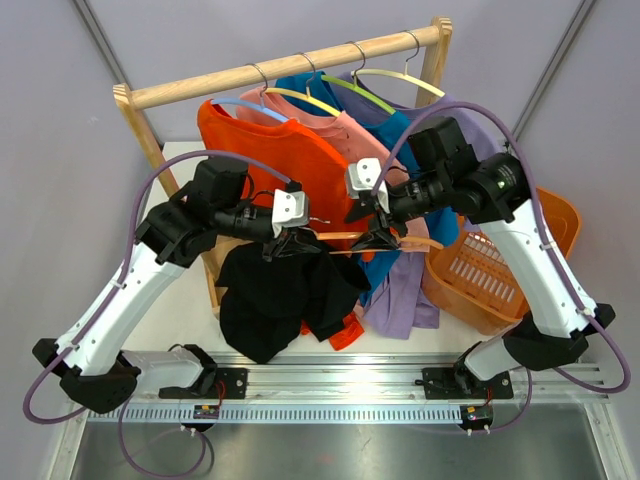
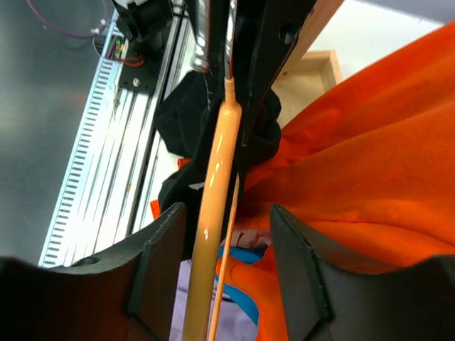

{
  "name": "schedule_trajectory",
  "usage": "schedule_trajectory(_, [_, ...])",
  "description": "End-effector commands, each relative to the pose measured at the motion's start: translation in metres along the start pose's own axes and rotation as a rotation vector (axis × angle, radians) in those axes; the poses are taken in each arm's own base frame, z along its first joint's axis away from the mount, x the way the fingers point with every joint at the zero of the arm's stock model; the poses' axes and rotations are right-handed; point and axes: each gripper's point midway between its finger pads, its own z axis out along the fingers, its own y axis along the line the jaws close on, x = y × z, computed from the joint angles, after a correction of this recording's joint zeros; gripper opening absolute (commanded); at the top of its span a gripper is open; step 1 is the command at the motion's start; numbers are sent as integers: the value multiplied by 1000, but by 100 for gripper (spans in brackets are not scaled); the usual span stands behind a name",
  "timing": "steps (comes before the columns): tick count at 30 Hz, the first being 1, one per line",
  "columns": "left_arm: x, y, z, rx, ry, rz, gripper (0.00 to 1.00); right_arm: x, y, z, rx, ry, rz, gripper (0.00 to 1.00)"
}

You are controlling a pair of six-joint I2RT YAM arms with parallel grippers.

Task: Remove the t-shirt from the hanger
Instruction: Remove the tshirt from the hanger

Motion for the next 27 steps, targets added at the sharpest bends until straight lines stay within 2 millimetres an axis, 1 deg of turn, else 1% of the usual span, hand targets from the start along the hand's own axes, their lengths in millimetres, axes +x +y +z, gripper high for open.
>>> schedule_trajectory(1, [-31,6,-6,-22,-85,111,0,7,-6,9,22,37,6,57])
schedule_trajectory(3, [-34,7,-6,-29,-100,115,0,11,-7,12,29,52,13,51])
schedule_trajectory(4, [-35,7,-7,-32,-107,119,0,13,-8,14,29,54,24,40])
schedule_trajectory(5, [-32,8,-6,-38,-104,114,0,13,-8,15,32,53,26,35])
schedule_trajectory(6, [-34,10,-5,-45,-113,117,0,14,-10,15,40,56,27,29])
schedule_trajectory(7, [-34,10,-6,-51,-117,116,0,15,-11,16,43,57,35,19])
schedule_trajectory(9, [-31,14,-4,-70,-125,100,0,16,-10,13,54,60,32,10])
schedule_trajectory(11, [-28,19,-5,-106,-130,86,4,16,-10,11,75,63,39,0])
schedule_trajectory(12, [-22,24,-3,-128,-127,67,9,20,-12,9,93,79,42,0])
schedule_trajectory(13, [-20,28,-4,-157,-124,55,22,23,-12,9,103,89,49,0])
schedule_trajectory(14, [-21,35,-9,-214,-127,45,26,25,-11,4,125,101,52,0])
schedule_trajectory(15, [-17,38,-10,-235,-124,34,31,32,-8,5,120,118,67,0])
schedule_trajectory(16, [-8,42,-11,-261,-117,8,39,36,-6,4,125,127,72,0])
schedule_trajectory(17, [-9,45,-17,-310,-127,3,54,37,-2,0,134,129,77,0])
schedule_trajectory(18, [-13,48,-20,-335,-157,-17,59,41,-1,-2,147,142,90,0])
schedule_trajectory(19, [-5,52,-21,-360,-155,-44,63,46,3,-3,151,147,114,0])
schedule_trajectory(20, [-7,58,-27,-412,-175,-78,72,49,4,-5,159,152,128,0])
schedule_trajectory(21, [-9,58,-33,-442,-187,-94,75,58,3,-6,171,165,162,0])
schedule_trajectory(23, [-2,65,-41,-520,-179,-148,80,61,1,-10,199,160,214,0])
schedule_trajectory(25, [1,65,-48,-573,-191,-240,84,65,-7,-13,244,147,297,0])
schedule_trajectory(26, [7,69,-52,-624,-194,-335,85,64,-8,-13,250,139,319,0])
schedule_trajectory(27, [9,68,-54,-639,-201,-373,86,63,-10,-12,258,128,336,0])
